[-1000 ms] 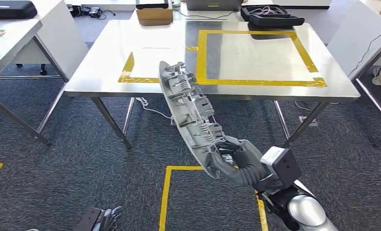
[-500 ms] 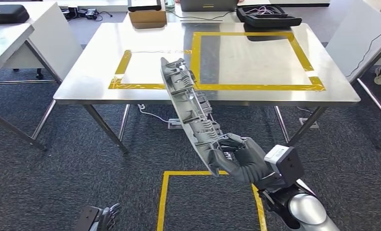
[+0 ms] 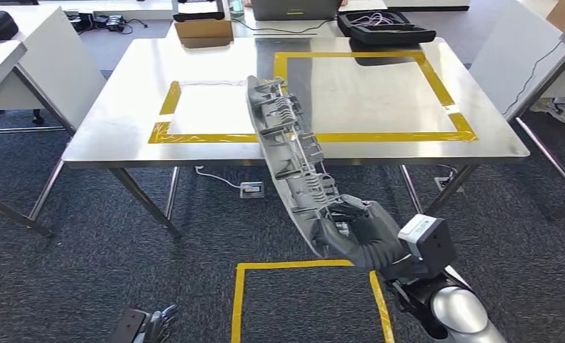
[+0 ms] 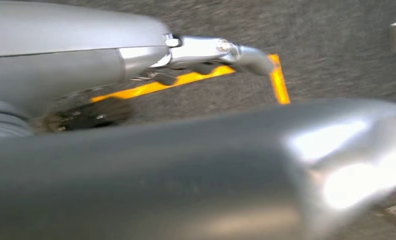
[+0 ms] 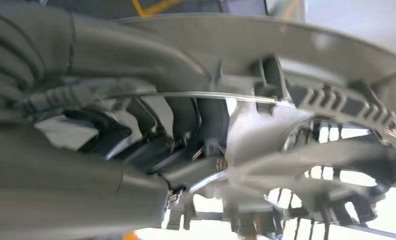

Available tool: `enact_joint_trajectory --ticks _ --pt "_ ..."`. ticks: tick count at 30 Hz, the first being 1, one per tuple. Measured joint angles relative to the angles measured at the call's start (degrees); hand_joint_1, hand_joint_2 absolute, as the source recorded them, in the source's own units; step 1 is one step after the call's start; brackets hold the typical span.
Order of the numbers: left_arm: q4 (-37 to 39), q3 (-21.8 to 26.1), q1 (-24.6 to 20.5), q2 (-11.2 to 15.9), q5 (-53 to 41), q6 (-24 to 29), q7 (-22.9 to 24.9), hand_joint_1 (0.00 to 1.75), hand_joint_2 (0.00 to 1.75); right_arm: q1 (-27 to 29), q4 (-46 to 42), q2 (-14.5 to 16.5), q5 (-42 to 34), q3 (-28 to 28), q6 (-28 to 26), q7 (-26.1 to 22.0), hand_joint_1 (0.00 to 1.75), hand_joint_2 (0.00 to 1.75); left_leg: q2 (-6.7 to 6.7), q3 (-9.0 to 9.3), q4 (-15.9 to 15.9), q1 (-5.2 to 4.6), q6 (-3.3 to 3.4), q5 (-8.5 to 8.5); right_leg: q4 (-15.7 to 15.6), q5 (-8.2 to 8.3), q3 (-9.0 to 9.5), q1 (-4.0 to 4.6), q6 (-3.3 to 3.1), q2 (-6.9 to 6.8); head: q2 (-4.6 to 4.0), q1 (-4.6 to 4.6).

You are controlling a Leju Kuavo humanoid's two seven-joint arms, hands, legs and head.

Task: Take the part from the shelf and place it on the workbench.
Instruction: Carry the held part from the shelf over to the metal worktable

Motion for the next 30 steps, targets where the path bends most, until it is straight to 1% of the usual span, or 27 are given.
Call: enact_joint_trajectory --ticks 1,2,4,5,6,7,8,9,10,11,12,14,15,16,17,18,19,20,21,22,23,24,25,26,27,28,30 --pt "-0.04 0.02 -0.02 -0.07 -0.07 -0.01 0.01 0.00 0.00 -0.10 -0.22 -0.01 0.22 -0.29 -0.22 -0.20 1.75 1.75 0.09 0.34 -0.34 0.13 0.32 -0.08 1.38 -0.75 -0.58 0.03 0.29 -0.34 -0.01 0.02" --pt "-0.07 0.03 -0.01 -0.18 -0.12 -0.02 0.01 0.00 0.00 -0.24 -0.39 -0.01 0.44 -0.56 -0.39 -0.47 1.75 1.75 0.22 0.68 -0.57 0.22 0.59 -0.22 4.06 -1.99 -1.94 0.02 0.51 -0.68 -0.01 0.04" --pt "-0.07 0.04 0.04 -0.42 -0.20 -0.06 0.02 0.00 0.00 -0.47 -0.59 -0.01 0.85 -0.90 -0.55 -0.97 1.75 1.75 0.49 1.20 -0.62 0.20 0.92 -0.71 11.81 -4.84 -6.46 0.02 0.82 -0.99 -0.01 0.05" --pt "-0.07 0.04 0.09 -0.56 -0.21 -0.08 0.03 0.00 0.00 -0.50 -0.66 -0.01 1.01 -1.02 -0.64 -1.08 1.75 1.75 0.59 1.51 -0.61 0.22 0.95 -1.02 14.83 -5.33 -8.53 -0.03 0.96 -1.01 -0.01 0.06" --pt "-0.07 0.04 0.12 -0.67 -0.22 -0.10 0.05 0.00 0.00 -0.51 -0.73 -0.02 1.20 -1.19 -0.80 -1.10 1.75 1.75 0.65 1.89 -0.58 0.25 0.91 -1.34 15.93 -4.61 -9.72 -0.12 1.10 -1.03 -0.01 0.06" --pt "-0.08 0.04 0.12 -0.78 -0.22 -0.11 0.07 0.00 0.00 -0.53 -0.80 -0.02 1.43 -1.40 -1.02 -1.10 1.75 1.75 0.66 2.35 -0.52 0.32 0.80 -1.70 14.72 -2.68 -9.79 -0.24 1.23 -1.08 -0.01 0.06" --pt "-0.09 0.04 0.10 -0.88 -0.22 -0.13 0.08 0.00 0.00 -0.61 -0.86 -0.03 1.67 -1.65 -1.24 -1.13 1.75 1.75 0.65 2.89 -0.44 0.42 0.60 -2.13 11.41 0.07 -8.78 -0.39 1.38 -1.22 -0.01 0.06" --pt "-0.10 0.04 0.07 -0.97 -0.23 -0.13 0.09 0.00 0.00 -0.76 -0.93 -0.03 1.85 -1.89 -1.42 -1.19 1.75 1.75 0.65 3.32 -0.33 0.47 0.32 -2.58 7.48 2.48 -7.30 -0.51 1.50 -1.45 -0.01 0.06" --pt "-0.10 0.05 0.02 -1.03 -0.24 -0.13 0.11 0.00 0.00 -0.98 -1.04 -0.03 2.01 -2.06 -1.51 -1.30 1.75 1.75 0.62 3.61 -0.09 0.43 -0.06 -3.04 3.92 4.03 -5.92 -0.51 1.39 -1.61 -0.01 0.08" --pt "-0.11 0.05 -0.02 -1.06 -0.24 -0.13 0.13 0.00 0.00 -1.22 -1.19 -0.03 2.15 -2.18 -1.55 -1.46 1.75 1.75 0.62 3.77 0.06 0.36 -0.44 -3.39 1.59 4.75 -5.01 -0.47 1.12 -1.74 -0.02 0.07" --pt "-0.11 0.06 -0.06 -1.08 -0.24 -0.12 0.15 0.00 0.00 -1.51 -1.32 -0.03 2.28 -2.26 -1.55 -1.61 1.75 1.75 0.64 3.80 0.11 0.25 -0.81 -3.63 0.69 4.59 -4.67 -0.36 0.72 -1.74 -0.02 0.05" --pt "-0.13 0.09 -0.12 -1.12 -0.24 -0.11 0.17 0.00 0.00 -2.09 -1.56 -0.02 2.49 -2.40 -1.55 -1.75 1.75 1.75 0.76 4.01 -0.04 0.25 -1.47 -3.91 0.54 4.21 -4.62 -0.24 -0.27 -1.57 -0.01 -0.02" --pt "-0.15 0.13 -0.17 -1.14 -0.24 -0.11 0.16 0.00 0.00 -2.43 -1.69 -0.02 2.54 -2.47 -1.55 -1.74 1.75 1.75 0.82 4.00 0.28 0.31 -1.79 -4.21 0.49 4.06 -4.44 -0.27 -0.68 -1.53 -0.01 -0.04" --pt "-0.17 0.19 -0.24 -1.14 -0.24 -0.11 0.15 0.00 0.00 -2.82 -1.80 0.00 2.57 -2.52 -1.54 -1.72 1.75 1.75 0.86 3.51 1.57 0.36 -2.10 -4.92 0.40 3.92 -4.19 -0.33 -1.09 -1.53 -0.01 -0.06" --pt "-0.19 0.26 -0.31 -1.15 -0.24 -0.11 0.14 0.00 0.00 -3.24 -1.91 0.01 2.58 -2.57 -1.53 -1.72 1.75 1.75 0.88 2.33 4.06 0.40 -2.35 -6.09 0.32 3.76 -3.90 -0.40 -1.45 -1.54 -0.01 -0.07" --pt "-0.19 0.33 -0.31 -1.16 -0.24 -0.11 0.12 0.00 0.00 -3.68 -1.96 0.02 2.61 -2.63 -1.51 -1.76 1.75 1.75 0.89 0.43 7.67 0.41 -2.51 -7.56 0.31 3.54 -3.66 -0.35 -1.73 -1.56 -0.01 -0.08" --pt "-0.18 0.37 -0.28 -1.17 -0.24 -0.11 0.11 0.00 0.00 -4.10 -1.96 0.03 2.65 -2.71 -1.49 -1.80 1.75 1.75 0.90 -1.92 11.77 0.41 -2.61 -9.02 0.32 3.32 -3.45 -0.28 -1.94 -1.56 -0.01 -0.08" --pt "-0.16 0.39 -0.21 -1.18 -0.24 -0.11 0.09 0.00 0.00 -4.43 -1.96 0.02 2.72 -2.79 -1.47 -1.84 1.75 1.75 0.89 -4.10 15.17 0.40 -2.62 -9.79 0.32 3.08 -3.18 -0.18 -2.06 -1.51 -0.01 -0.08" --pt "-0.15 0.40 -0.14 -1.19 -0.24 -0.11 0.07 0.00 0.00 -4.69 -1.96 0.02 2.84 -2.87 -1.46 -1.85 1.75 1.75 0.89 -5.53 16.87 0.39 -2.52 -9.45 0.32 2.79 -2.81 -0.08 -2.11 -1.45 -0.01 -0.08" --pt "-0.14 0.41 -0.10 -1.20 -0.25 -0.11 0.04 0.00 0.00 -4.90 -1.96 0.02 2.93 -2.96 -1.46 -1.85 1.75 1.75 0.89 -5.88 16.35 0.36 -2.31 -7.94 0.32 2.46 -2.34 0.02 -2.10 -1.37 -0.02 -0.08" --pt "-0.14 0.43 -0.09 -1.20 -0.25 -0.11 0.02 0.00 0.00 -5.10 -1.96 0.01 3.01 -3.03 -1.49 -1.84 1.75 1.75 0.89 -5.14 13.59 0.29 -1.96 -5.43 0.32 2.09 -1.78 0.10 -2.07 -1.29 -0.01 -0.08" --pt "-0.14 0.45 -0.08 -1.19 -0.26 -0.11 0.00 0.00 0.00 -5.32 -1.96 0.01 3.04 -3.09 -1.51 -1.84 1.75 1.75 0.88 -3.74 9.48 0.14 -1.50 -2.69 0.31 1.70 -1.26 0.15 -2.01 -1.24 -0.01 -0.08" --pt "-0.11 0.50 -0.09 -1.16 -0.26 -0.11 -0.01 0.00 0.00 -5.61 -1.95 0.01 3.04 -3.13 -1.52 -1.85 1.75 1.75 0.88 -2.26 5.73 -0.07 -1.07 -0.85 0.34 1.34 -0.87 0.27 -1.85 -1.18 -0.01 -0.08" --pt "-0.10 0.58 -0.13 -1.15 -0.26 -0.11 0.00 0.00 0.00 -5.95 -1.94 0.01 3.04 -3.15 -1.53 -1.86 1.75 1.75 0.88 -1.07 2.88 -0.29 -0.71 0.13 0.35 1.07 -0.68 0.33 -1.64 -1.11 -0.01 -0.09" --pt "-0.09 0.70 -0.16 -1.17 -0.26 -0.11 0.00 0.00 0.00 -6.32 -1.93 0.01 3.04 -3.17 -1.52 -1.87 1.75 1.75 0.87 -0.45 1.40 -0.49 -0.46 0.22 0.30 0.91 -0.65 0.33 -1.35 -1.06 -0.01 -0.10" --pt "-0.08 0.82 -0.19 -1.19 -0.26 -0.11 0.00 0.00 0.00 -6.68 -1.92 0.01 3.05 -3.19 -1.51 -1.87 1.75 1.75 0.86 -0.21 1.03 -0.62 -0.30 -0.19 0.18 0.84 -0.64 0.34 -1.01 -1.01 0.00 -0.09" --pt "-0.14 1.00 -0.19 -1.30 -0.26 -0.11 -0.01 0.00 0.00 -7.23 -1.93 0.01 3.07 -3.23 -1.49 -1.85 1.75 1.75 0.83 0.21 0.33 -0.44 0.11 -0.33 -0.03 0.60 -0.38 0.34 -0.34 -1.03 0.01 -0.09"
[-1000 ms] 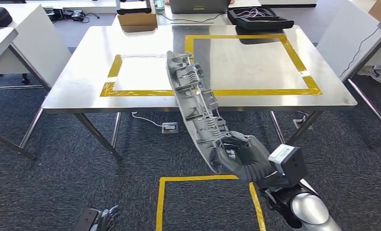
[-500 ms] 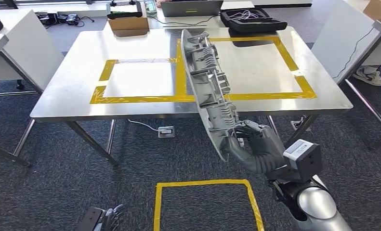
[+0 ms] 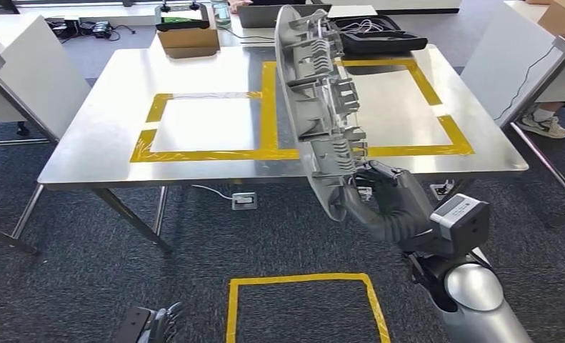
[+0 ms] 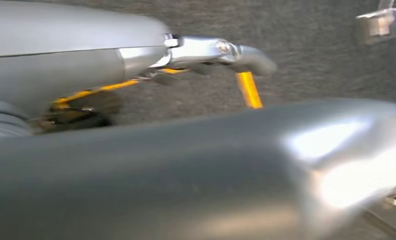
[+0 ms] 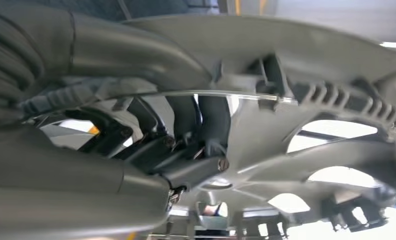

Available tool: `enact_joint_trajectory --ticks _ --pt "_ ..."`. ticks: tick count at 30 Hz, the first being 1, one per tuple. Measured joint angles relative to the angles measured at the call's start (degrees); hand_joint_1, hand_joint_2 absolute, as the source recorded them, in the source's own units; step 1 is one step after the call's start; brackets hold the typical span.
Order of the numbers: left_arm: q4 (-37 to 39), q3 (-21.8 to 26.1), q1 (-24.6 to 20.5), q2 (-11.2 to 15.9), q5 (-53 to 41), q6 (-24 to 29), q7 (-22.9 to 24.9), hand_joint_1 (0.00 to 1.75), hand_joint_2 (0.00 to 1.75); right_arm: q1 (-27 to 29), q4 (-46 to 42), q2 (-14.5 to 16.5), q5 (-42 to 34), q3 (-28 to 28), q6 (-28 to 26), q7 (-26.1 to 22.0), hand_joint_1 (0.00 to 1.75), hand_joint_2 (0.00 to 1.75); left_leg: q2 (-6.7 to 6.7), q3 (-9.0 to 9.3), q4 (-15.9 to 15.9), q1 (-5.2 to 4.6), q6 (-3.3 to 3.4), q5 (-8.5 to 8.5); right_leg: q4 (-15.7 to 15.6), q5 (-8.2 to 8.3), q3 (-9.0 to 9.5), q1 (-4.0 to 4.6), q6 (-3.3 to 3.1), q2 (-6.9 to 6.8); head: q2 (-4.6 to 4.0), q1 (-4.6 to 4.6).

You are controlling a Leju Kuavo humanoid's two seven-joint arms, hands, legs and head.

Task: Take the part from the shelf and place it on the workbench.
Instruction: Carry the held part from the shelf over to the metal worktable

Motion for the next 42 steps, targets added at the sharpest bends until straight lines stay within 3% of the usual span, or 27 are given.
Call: enact_joint_trajectory --ticks 2,5,6,7,9,11,12,15,17,20,21,22,23,25,27,30,32,33,35,36,37,38,40,41,42 --pt "-0.05 0.18 -0.05 -0.10 0.00 0.00 0.00 0.00 0.00 -0.47 0.00 0.00 -0.01 -0.07 0.03 0.01 1.75 1.75 0.08 0.80 -0.81 0.37 0.55 -0.04 2.67 -1.49 -1.05 0.04 0.53 -0.10 -0.01 0.05" --pt "-0.04 0.43 -0.05 -0.35 0.01 0.00 0.00 0.00 0.00 -0.83 0.06 0.00 -0.01 -0.11 0.15 -0.01 1.75 1.75 0.17 1.48 -1.08 0.49 1.04 -0.52 13.52 -5.32 -7.50 -0.23 1.11 -0.24 -0.02 0.14" --pt "-0.03 0.46 0.01 -0.41 0.01 0.00 0.00 0.00 0.00 -0.84 0.13 0.00 0.02 -0.11 0.19 0.01 1.75 1.75 0.16 1.69 -1.07 0.52 1.07 -0.76 15.76 -5.33 -9.26 -0.35 1.29 -0.28 -0.02 0.17" --pt "-0.01 0.50 0.06 -0.47 0.02 0.00 0.00 0.00 0.00 -0.85 0.23 -0.02 0.06 -0.13 0.21 0.05 1.75 1.75 0.11 1.98 -1.03 0.56 0.99 -1.02 15.90 -4.10 -10.04 -0.48 1.47 -0.32 -0.02 0.19" --pt "0.00 0.63 0.09 -0.56 0.02 0.00 0.01 0.00 0.00 -1.05 0.48 -0.05 0.19 -0.14 0.20 0.11 1.75 1.75 -0.04 2.72 -0.82 0.73 0.58 -1.76 10.05 1.10 -8.53 -0.85 1.82 -0.51 -0.02 0.21" --pt "0.03 0.78 0.03 -0.60 -0.09 0.00 0.05 0.00 0.00 -1.55 0.69 -0.07 0.36 -0.14 0.21 0.09 1.75 1.75 -0.15 3.02 -0.24 0.60 -0.17 -2.66 3.20 4.44 -6.05 -1.03 1.76 -0.70 -0.02 0.20" --pt "0.04 0.83 0.00 -0.61 -0.21 0.00 0.09 0.00 0.00 -1.76 0.73 -0.07 0.45 -0.15 0.22 0.06 1.75 1.75 -0.16 3.01 -0.03 0.48 -0.53 -2.98 1.50 4.74 -5.45 -1.01 1.45 -0.73 -0.02 0.14" --pt "0.03 0.86 -0.07 -0.60 -0.59 0.00 0.17 0.00 0.00 -1.93 0.77 -0.10 0.63 -0.17 0.24 0.17 1.75 1.75 -0.07 3.19 -0.01 0.50 -1.46 -3.57 0.80 3.93 -5.07 -0.84 0.02 -0.56 -0.02 -0.04" --pt "0.01 0.87 -0.18 -0.60 -0.70 0.00 0.17 0.00 0.00 -1.99 0.78 -0.11 0.66 -0.18 0.24 0.21 1.75 1.75 0.00 2.37 2.34 0.65 -2.07 -4.87 0.67 3.57 -4.44 -0.97 -0.78 -0.57 -0.01 -0.11" --pt "0.00 0.88 -0.20 -0.65 -0.93 0.00 0.17 0.00 0.00 -2.13 0.78 -0.11 0.77 -0.17 0.27 0.09 1.75 1.75 0.03 -3.57 13.01 0.74 -2.50 -8.82 0.61 2.87 -3.62 -0.90 -1.46 -0.59 -0.02 -0.17" --pt "0.00 0.88 -0.13 -0.67 -0.99 0.00 0.17 0.00 0.00 -2.12 0.78 -0.11 0.81 -0.17 0.29 0.09 1.75 1.75 0.03 -5.49 15.73 0.74 -2.48 -9.17 0.61 2.61 -3.34 -0.82 -1.52 -0.52 -0.02 -0.17" --pt "0.00 0.88 -0.06 -0.69 -1.03 0.00 0.17 0.00 0.00 -2.10 0.79 -0.11 0.85 -0.16 0.31 0.12 1.75 1.75 0.03 -6.49 16.48 0.73 -2.35 -8.36 0.61 2.31 -2.97 -0.74 -1.52 -0.43 -0.02 -0.17" --pt "0.00 0.88 -0.03 -0.69 -1.05 0.00 0.17 0.00 0.00 -2.08 0.79 -0.11 0.86 -0.16 0.33 0.16 1.75 1.75 0.03 -6.36 14.94 0.69 -2.11 -6.39 0.61 1.97 -2.48 -0.67 -1.48 -0.34 -0.02 -0.17" --pt "0.02 0.88 -0.01 -0.66 -1.07 0.00 0.17 0.00 0.00 -2.08 0.79 -0.11 0.88 -0.16 0.33 0.19 1.75 1.75 0.01 -3.77 7.61 0.45 -1.34 -1.36 0.61 1.21 -1.42 -0.57 -1.26 -0.24 -0.01 -0.17" --pt "0.07 0.91 0.00 -0.60 -1.08 0.00 0.17 0.00 0.00 -2.11 0.79 -0.11 0.93 -0.15 0.37 0.14 1.75 1.75 0.00 -1.41 1.95 0.09 -0.74 0.68 0.62 0.60 -0.92 -0.42 -0.77 -0.17 0.00 -0.16" --pt "0.05 0.93 0.11 -0.61 -1.09 0.00 0.16 0.00 0.00 -2.14 0.80 -0.11 1.08 -0.05 0.42 0.13 1.75 1.75 -0.04 -0.72 0.45 -0.02 -0.16 0.19 0.23 0.25 -0.73 -0.45 0.25 -0.17 -0.01 -0.12" --pt "0.02 1.08 0.16 -0.61 -1.09 0.00 0.11 0.00 0.00 -2.23 0.80 -0.13 1.13 -0.01 0.43 0.17 1.75 1.75 -0.04 -0.10 -0.27 0.24 0.44 0.15 1.63 -0.61 -1.22 -0.44 0.86 -0.30 -0.02 -0.09" --pt "0.00 1.22 0.14 -0.65 -1.09 0.00 0.08 0.00 0.00 -2.31 0.84 -0.13 1.14 0.03 0.47 0.17 1.75 1.75 0.00 0.26 -0.56 0.37 0.74 0.06 4.06 -1.73 -2.45 -0.45 1.11 -0.35 -0.02 -0.04" --pt "0.01 1.51 0.13 -0.76 -1.09 0.00 0.03 0.00 0.00 -2.43 1.03 -0.13 1.18 0.20 0.65 0.12 1.75 1.75 0.07 0.74 -0.66 0.33 1.13 -0.38 11.54 -4.51 -6.80 -0.49 1.50 -0.43 -0.02 0.02" --pt "0.01 1.61 0.16 -0.83 -1.09 0.00 0.02 0.00 0.00 -2.44 1.19 -0.13 1.22 0.30 0.72 0.13 1.75 1.75 0.08 1.00 -0.65 0.33 1.21 -0.64 14.66 -5.14 -8.90 -0.52 1.66 -0.43 -0.02 0.04" --pt "0.02 1.69 0.20 -0.87 -1.09 0.00 0.02 0.00 0.00 -2.44 1.37 -0.13 1.26 0.38 0.79 0.16 1.75 1.75 0.05 1.31 -0.63 0.34 1.20 -0.93 16.03 -4.66 -10.18 -0.57 1.78 -0.44 -0.01 0.05" --pt "0.02 1.76 0.22 -0.91 -1.09 0.00 0.02 0.00 0.00 -2.44 1.51 -0.13 1.30 0.44 0.81 0.22 1.75 1.75 -0.03 1.73 -0.58 0.39 1.12 -1.27 14.85 -2.83 -10.26 -0.65 1.86 -0.47 -0.02 0.05" --pt "0.02 1.82 0.24 -0.95 -1.08 0.00 0.02 0.00 0.00 -2.51 1.70 -0.13 1.31 0.48 0.90 0.24 1.75 1.75 -0.20 2.59 -0.37 0.49 0.68 -2.12 7.65 2.25 -7.78 -0.81 1.93 -0.65 -0.01 0.05" --pt "0.03 1.85 0.22 -0.96 -1.07 0.00 0.02 0.00 0.00 -2.62 1.78 -0.13 1.30 0.53 0.94 0.19 1.75 1.75 -0.29 2.82 -0.13 0.42 0.33 -2.55 3.98 3.90 -6.38 -0.77 1.77 -0.74 -0.02 0.08" --pt "0.05 1.87 0.21 -0.95 -1.06 0.00 0.02 0.00 0.00 -2.74 1.84 -0.13 1.30 0.61 0.98 0.14 1.75 1.75 -0.33 2.90 0.00 0.33 -0.01 -2.86 1.77 4.57 -5.53 -0.74 1.45 -0.78 -0.02 0.05"
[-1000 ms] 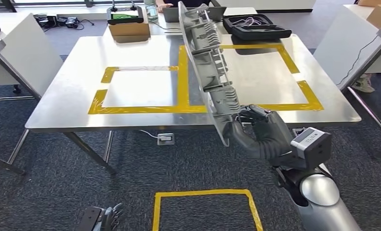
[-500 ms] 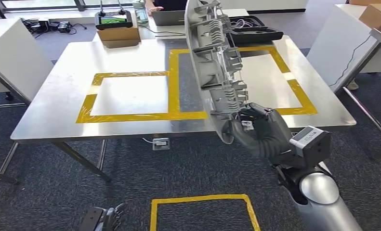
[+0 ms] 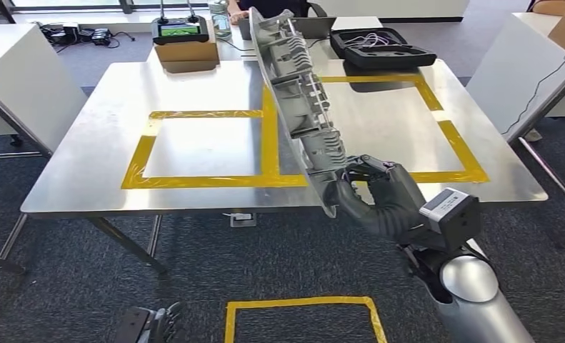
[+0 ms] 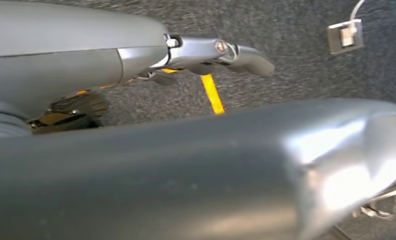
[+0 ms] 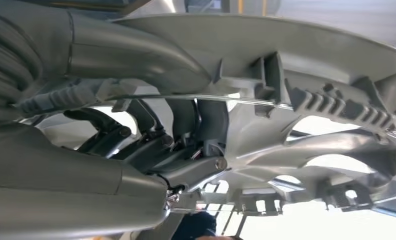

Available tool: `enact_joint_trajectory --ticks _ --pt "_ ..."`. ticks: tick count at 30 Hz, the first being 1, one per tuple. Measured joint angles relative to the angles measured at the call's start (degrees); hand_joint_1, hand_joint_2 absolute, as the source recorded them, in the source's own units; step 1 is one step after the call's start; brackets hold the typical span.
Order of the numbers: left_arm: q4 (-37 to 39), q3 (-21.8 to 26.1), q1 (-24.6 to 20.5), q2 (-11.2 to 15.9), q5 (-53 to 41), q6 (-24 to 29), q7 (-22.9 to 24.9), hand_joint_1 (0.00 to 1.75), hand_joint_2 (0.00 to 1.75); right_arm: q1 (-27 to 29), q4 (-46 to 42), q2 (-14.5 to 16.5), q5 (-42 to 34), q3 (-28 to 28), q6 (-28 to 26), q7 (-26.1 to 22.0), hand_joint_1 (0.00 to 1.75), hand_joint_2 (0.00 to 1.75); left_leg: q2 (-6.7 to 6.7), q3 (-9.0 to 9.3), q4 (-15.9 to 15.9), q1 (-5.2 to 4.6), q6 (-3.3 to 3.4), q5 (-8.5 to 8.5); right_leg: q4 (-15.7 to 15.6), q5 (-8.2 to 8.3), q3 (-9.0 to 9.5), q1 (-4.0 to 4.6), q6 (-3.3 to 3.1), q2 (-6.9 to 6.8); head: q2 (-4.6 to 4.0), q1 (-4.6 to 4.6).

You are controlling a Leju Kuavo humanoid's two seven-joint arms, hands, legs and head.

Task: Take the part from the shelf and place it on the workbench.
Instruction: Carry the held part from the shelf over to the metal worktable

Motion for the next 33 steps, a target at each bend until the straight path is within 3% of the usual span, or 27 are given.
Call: enact_joint_trajectory --ticks 5,7,9,10,11,12,14,15,16,19,21,24,25,26,27,29,30,31,33 --pt "0.01 0.27 -0.02 0.02 0.09 0.00 -0.02 0.00 0.00 -0.25 0.55 -0.02 0.02 0.17 -0.01 0.10 1.75 1.75 0.13 -0.24 1.08 0.00 -1.58 -1.31 -1.29 -0.80 0.85 0.08 -2.16 0.14 -0.01 -0.18" --pt "-0.01 0.42 -0.05 0.02 0.10 0.00 -0.02 0.00 0.00 -0.45 0.67 -0.01 0.02 0.20 0.04 0.08 1.75 1.75 0.26 -3.08 6.78 0.15 -2.18 -3.76 -1.42 -1.23 1.49 -0.06 -2.75 0.09 -0.01 -0.33" --pt "0.02 0.43 0.05 -0.01 0.10 0.00 -0.02 0.00 0.00 -0.59 0.76 0.00 0.02 0.23 0.09 0.07 1.75 1.75 0.33 -7.80 14.69 0.23 -2.49 -6.27 -1.42 -1.80 2.11 -0.01 -2.99 0.10 0.00 -0.40" --pt "0.03 0.43 0.11 -0.02 0.10 0.00 -0.02 0.00 0.00 -0.60 0.81 0.00 0.02 0.24 0.11 0.08 1.75 1.75 0.33 -9.47 16.85 0.23 -2.49 -6.18 -1.41 -2.13 2.52 0.02 -3.01 0.15 0.00 -0.39" --pt "0.04 0.43 0.15 -0.03 0.10 0.00 -0.02 0.00 0.00 -0.60 0.88 0.00 0.02 0.25 0.11 0.11 1.75 1.75 0.33 -10.04 16.70 0.22 -2.39 -4.82 -1.41 -2.49 3.03 0.04 -2.96 0.22 0.00 -0.39" --pt "0.05 0.44 0.16 -0.03 0.09 0.00 -0.02 0.00 0.00 -0.60 0.95 0.00 0.02 0.26 0.12 0.14 1.75 1.75 0.33 -9.41 14.21 0.20 -2.18 -2.40 -1.41 -2.89 3.63 0.05 -2.88 0.28 0.00 -0.40" --pt "0.09 0.45 0.14 -0.01 0.07 0.00 -0.02 0.00 0.00 -0.64 1.04 0.01 0.02 0.27 0.19 0.16 1.75 1.75 0.31 -6.30 6.13 0.01 -1.55 2.52 -1.38 -3.76 4.72 0.14 -2.55 0.37 0.00 -0.40" --pt "0.11 0.47 0.10 -0.01 0.04 0.00 -0.02 0.00 0.00 -0.67 1.06 0.02 0.02 0.29 0.23 0.14 1.75 1.75 0.30 -4.99 3.02 -0.13 -1.23 3.63 -1.36 -4.10 4.97 0.20 -2.28 0.42 0.00 -0.41" --pt "0.14 0.48 0.09 0.00 0.02 0.00 -0.02 0.00 0.00 -0.70 1.08 0.02 0.02 0.31 0.27 0.11 1.75 1.75 0.28 -4.27 1.25 -0.28 -0.95 3.88 -1.39 -4.33 5.05 0.23 -1.98 0.45 0.00 -0.41" --pt "0.15 0.50 0.16 -0.01 -0.02 0.00 -0.02 0.00 0.00 -0.77 1.10 0.02 0.02 0.38 0.26 0.11 1.75 1.75 0.20 -3.70 0.18 -0.29 -0.16 3.20 -1.79 -4.68 5.36 0.19 -0.94 0.46 0.01 -0.39" --pt "0.14 0.60 0.14 -0.02 -0.02 0.00 -0.02 0.00 0.00 -0.85 1.11 0.01 0.01 0.41 0.23 0.11 1.75 1.75 0.23 -2.89 -0.53 0.00 0.51 3.07 0.67 -6.09 4.42 0.23 -0.44 0.37 0.01 -0.33" --pt "0.14 0.82 0.11 -0.19 -0.03 0.00 -0.02 0.00 0.00 -0.82 1.21 0.00 -0.03 0.57 0.26 0.04 1.75 1.75 0.33 -2.00 -0.80 0.07 1.13 2.42 11.53 -10.11 -1.90 0.20 -0.03 0.32 -0.01 -0.19" --pt "0.15 0.86 0.14 -0.24 -0.03 0.00 -0.02 0.00 0.00 -0.73 1.28 0.00 -0.04 0.62 0.27 0.05 1.75 1.75 0.31 -1.70 -0.78 0.06 1.18 2.12 13.96 -10.24 -3.73 0.18 0.06 0.31 0.00 -0.15" --pt "0.16 0.88 0.16 -0.27 -0.03 0.00 -0.02 0.00 0.00 -0.65 1.37 -0.01 -0.04 0.66 0.27 0.09 1.75 1.75 0.25 -1.30 -0.76 0.08 1.15 1.79 14.17 -9.04 -4.55 0.15 0.12 0.30 -0.01 -0.13" --pt "0.16 0.90 0.17 -0.28 -0.03 0.00 -0.02 0.00 0.00 -0.58 1.46 -0.02 -0.04 0.66 0.27 0.12 1.75 1.75 0.17 -0.81 -0.72 0.10 1.06 1.41 12.14 -6.78 -4.25 0.11 0.13 0.28 -0.01 -0.12" --pt "0.17 0.91 0.15 -0.35 -0.03 0.00 -0.02 0.00 0.00 -0.57 1.57 -0.04 -0.04 0.66 0.27 0.10 1.75 1.75 0.02 0.22 -0.53 0.04 0.62 0.49 4.40 -1.60 -1.52 0.09 0.00 0.14 -0.01 -0.10" --pt "0.17 0.92 0.13 -0.38 -0.03 0.00 -0.02 0.00 0.00 -0.60 1.58 -0.04 -0.05 0.67 0.27 0.05 1.75 1.75 -0.04 0.50 -0.36 -0.06 0.29 0.07 1.24 -0.28 -0.25 0.13 -0.25 0.09 -0.01 -0.10" --pt "0.17 0.94 0.11 -0.42 -0.03 0.00 -0.02 0.00 0.00 -0.62 1.60 -0.03 -0.06 0.69 0.28 0.02 1.75 1.75 -0.07 0.66 -0.26 -0.15 -0.05 -0.24 -0.65 0.19 0.51 0.21 -0.55 0.07 -0.01 -0.14" --pt "0.16 0.98 0.09 -0.47 -0.03 0.00 -0.02 0.00 0.00 -0.59 1.61 -0.03 -0.04 0.71 0.28 0.05 1.75 1.75 -0.08 0.82 -0.44 -0.22 -0.68 -0.46 -1.44 -0.27 0.79 0.42 -1.29 0.17 0.00 -0.20"
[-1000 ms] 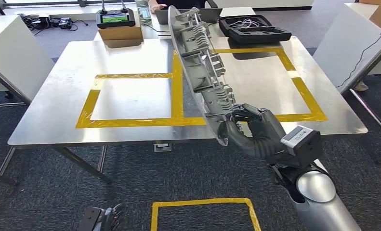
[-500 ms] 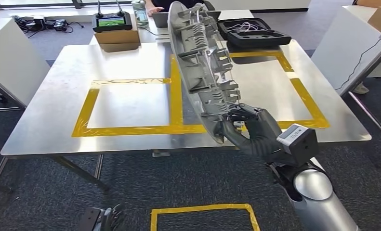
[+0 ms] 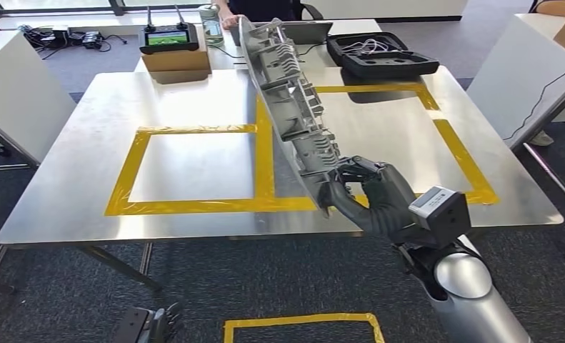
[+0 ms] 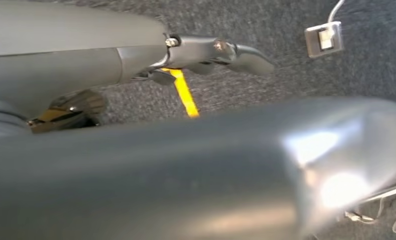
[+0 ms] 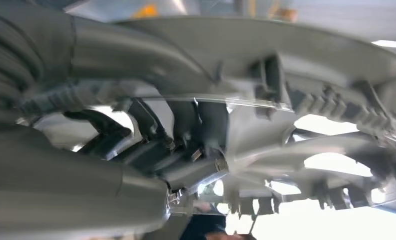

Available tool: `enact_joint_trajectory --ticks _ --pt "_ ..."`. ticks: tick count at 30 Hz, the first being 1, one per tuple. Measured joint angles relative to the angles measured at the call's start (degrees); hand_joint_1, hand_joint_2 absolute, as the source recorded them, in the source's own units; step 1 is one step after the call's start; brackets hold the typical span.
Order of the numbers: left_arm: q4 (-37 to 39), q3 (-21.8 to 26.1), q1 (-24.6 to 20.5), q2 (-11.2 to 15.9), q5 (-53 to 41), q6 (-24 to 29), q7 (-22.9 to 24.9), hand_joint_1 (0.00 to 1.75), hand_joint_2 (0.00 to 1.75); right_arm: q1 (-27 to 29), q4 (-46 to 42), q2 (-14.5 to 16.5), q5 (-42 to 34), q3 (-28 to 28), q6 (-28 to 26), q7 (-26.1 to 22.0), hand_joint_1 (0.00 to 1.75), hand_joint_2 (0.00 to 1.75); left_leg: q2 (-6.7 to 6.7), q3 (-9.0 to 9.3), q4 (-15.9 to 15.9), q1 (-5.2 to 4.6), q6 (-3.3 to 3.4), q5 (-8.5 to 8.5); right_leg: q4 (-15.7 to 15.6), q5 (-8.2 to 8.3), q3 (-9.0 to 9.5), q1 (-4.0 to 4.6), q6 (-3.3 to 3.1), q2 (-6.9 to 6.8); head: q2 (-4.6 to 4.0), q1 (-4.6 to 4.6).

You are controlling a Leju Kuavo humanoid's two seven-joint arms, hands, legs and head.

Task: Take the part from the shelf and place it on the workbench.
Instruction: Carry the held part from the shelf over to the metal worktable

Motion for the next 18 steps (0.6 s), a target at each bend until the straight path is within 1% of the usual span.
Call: enact_joint_trajectory --ticks 1,2,4,5,9,10,13,14,18 --pt "0.00 0.05 0.01 -0.02 0.01 -0.02 0.00 0.00 0.00 0.05 0.01 -0.01 0.02 -0.01 -0.01 0.05 1.75 1.75 0.03 0.15 -0.19 0.00 -0.03 0.05 -0.15 0.03 0.02 0.01 -0.18 0.04 0.00 -0.05" --pt "0.00 0.13 0.01 -0.04 0.01 -0.10 0.00 0.00 0.00 0.09 0.01 -0.01 0.03 -0.03 -0.01 0.08 1.75 1.75 0.04 0.26 -0.35 -0.01 0.13 0.11 -0.30 0.07 0.08 0.01 -0.29 0.07 0.00 -0.05" --pt "0.00 0.31 0.00 -0.04 0.05 -0.34 0.00 0.00 0.00 0.14 0.02 -0.01 0.04 -0.03 -0.01 0.03 1.75 1.75 0.04 0.43 -0.54 -0.05 0.70 0.20 -0.55 0.13 0.19 -0.07 -0.40 0.09 -0.01 -0.05" --pt "0.00 0.37 0.00 -0.04 0.07 -0.44 0.00 0.00 0.00 0.17 0.02 -0.01 0.05 -0.03 -0.01 -0.02 1.75 1.75 0.05 0.49 -0.67 -0.05 0.86 0.20 -0.53 0.06 0.19 -0.03 -0.50 0.10 0.00 -0.05" --pt "0.00 0.42 0.00 -0.05 -0.24 -0.46 -0.02 0.00 0.00 0.45 0.02 -0.01 0.10 -0.06 -0.10 -0.15 1.75 1.75 0.08 0.69 -1.09 0.01 0.82 0.15 -0.49 -0.19 0.19 0.18 -0.87 0.10 0.00 -0.05" --pt "0.00 0.42 -0.01 -0.05 -0.44 -0.46 -0.02 0.00 0.00 0.53 0.02 -0.01 0.14 -0.07 -0.15 -0.17 1.75 1.75 0.08 0.71 -1.15 0.03 0.67 0.14 -0.48 -0.21 0.19 0.20 -0.90 0.10 0.01 -0.05" --pt "0.00 0.42 -0.04 -0.04 -0.97 -0.46 0.00 0.00 0.00 0.73 0.02 -0.01 0.20 -0.12 -0.19 -0.21 1.75 1.75 0.11 0.78 -1.26 0.12 -0.34 0.13 -0.38 -0.23 0.19 0.24 -0.95 0.09 0.00 -0.05" --pt "0.00 0.42 -0.04 -0.04 -1.05 -0.46 0.00 0.00 0.00 0.78 0.02 -0.01 0.20 -0.15 -0.19 -0.21 1.75 1.75 0.12 0.79 -1.27 0.14 -0.57 0.12 -0.36 -0.24 0.20 0.24 -0.96 0.08 0.00 -0.05" --pt "0.00 0.42 -0.05 -0.04 -1.13 -0.46 0.00 0.00 0.00 1.00 0.02 -0.01 0.21 -0.19 -0.19 -0.21 1.75 1.75 0.17 0.83 -1.24 0.10 -0.64 0.13 -0.40 -0.18 0.34 0.14 -0.89 0.08 0.01 -0.04"
